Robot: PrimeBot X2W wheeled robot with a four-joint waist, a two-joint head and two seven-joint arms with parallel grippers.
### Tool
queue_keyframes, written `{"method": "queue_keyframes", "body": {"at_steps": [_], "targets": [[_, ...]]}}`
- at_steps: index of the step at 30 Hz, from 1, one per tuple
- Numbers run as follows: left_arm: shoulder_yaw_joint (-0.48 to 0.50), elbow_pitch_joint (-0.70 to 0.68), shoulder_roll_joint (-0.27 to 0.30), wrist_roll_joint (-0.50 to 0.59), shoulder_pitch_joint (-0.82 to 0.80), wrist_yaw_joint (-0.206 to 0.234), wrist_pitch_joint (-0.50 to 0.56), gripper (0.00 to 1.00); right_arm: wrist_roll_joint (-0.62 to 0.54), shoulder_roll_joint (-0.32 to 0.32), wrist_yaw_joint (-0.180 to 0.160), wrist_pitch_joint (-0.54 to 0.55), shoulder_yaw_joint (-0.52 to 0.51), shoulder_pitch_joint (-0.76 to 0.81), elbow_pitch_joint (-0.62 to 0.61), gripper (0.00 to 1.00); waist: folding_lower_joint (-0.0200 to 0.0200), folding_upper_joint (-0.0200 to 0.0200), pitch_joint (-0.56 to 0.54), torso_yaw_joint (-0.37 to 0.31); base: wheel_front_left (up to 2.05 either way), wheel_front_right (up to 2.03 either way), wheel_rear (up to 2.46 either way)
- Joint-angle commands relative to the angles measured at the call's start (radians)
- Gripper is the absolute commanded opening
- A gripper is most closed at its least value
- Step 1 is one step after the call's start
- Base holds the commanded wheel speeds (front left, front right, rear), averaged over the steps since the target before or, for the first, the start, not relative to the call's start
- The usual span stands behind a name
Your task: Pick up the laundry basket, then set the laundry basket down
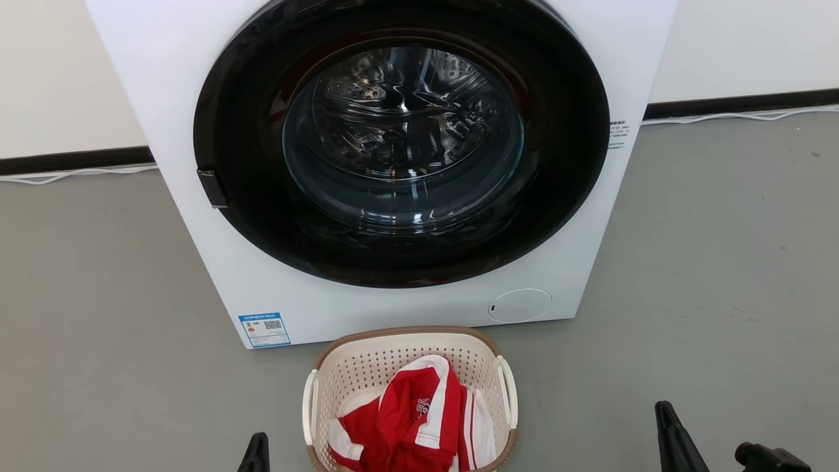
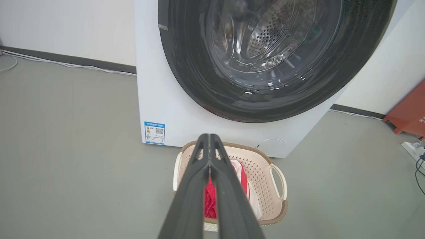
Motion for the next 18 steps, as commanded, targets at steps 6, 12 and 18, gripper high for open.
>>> {"method": "queue_keyframes", "body": {"at_steps": [6, 12, 18], "targets": [[0.015, -0.011, 0.012, -0.087, -0.05, -0.015, 0.014, 0.0, 0.077, -0.003, 0.001, 0.025, -0.008, -0.04, -0.031, 0.0, -0.0002, -0.0001, 0.002, 0.002, 0.0, 0.0, 0.0], [0.021, -0.003, 0.015, -0.158, -0.066, -0.024, 0.029, 0.0, 0.14, -0.004, 0.001, 0.042, -0.012, -0.05, -0.034, 0.0, -0.0002, -0.0001, 0.003, 0.004, 0.0, 0.0, 0.0], [0.028, 0.005, 0.018, -0.228, -0.082, -0.033, 0.044, 0.0, 0.204, -0.004, 0.002, 0.06, -0.016, -0.059, -0.037, 0.0, -0.0002, -0.0001, 0.005, 0.006, 0.0, 0.0, 0.0]]}}
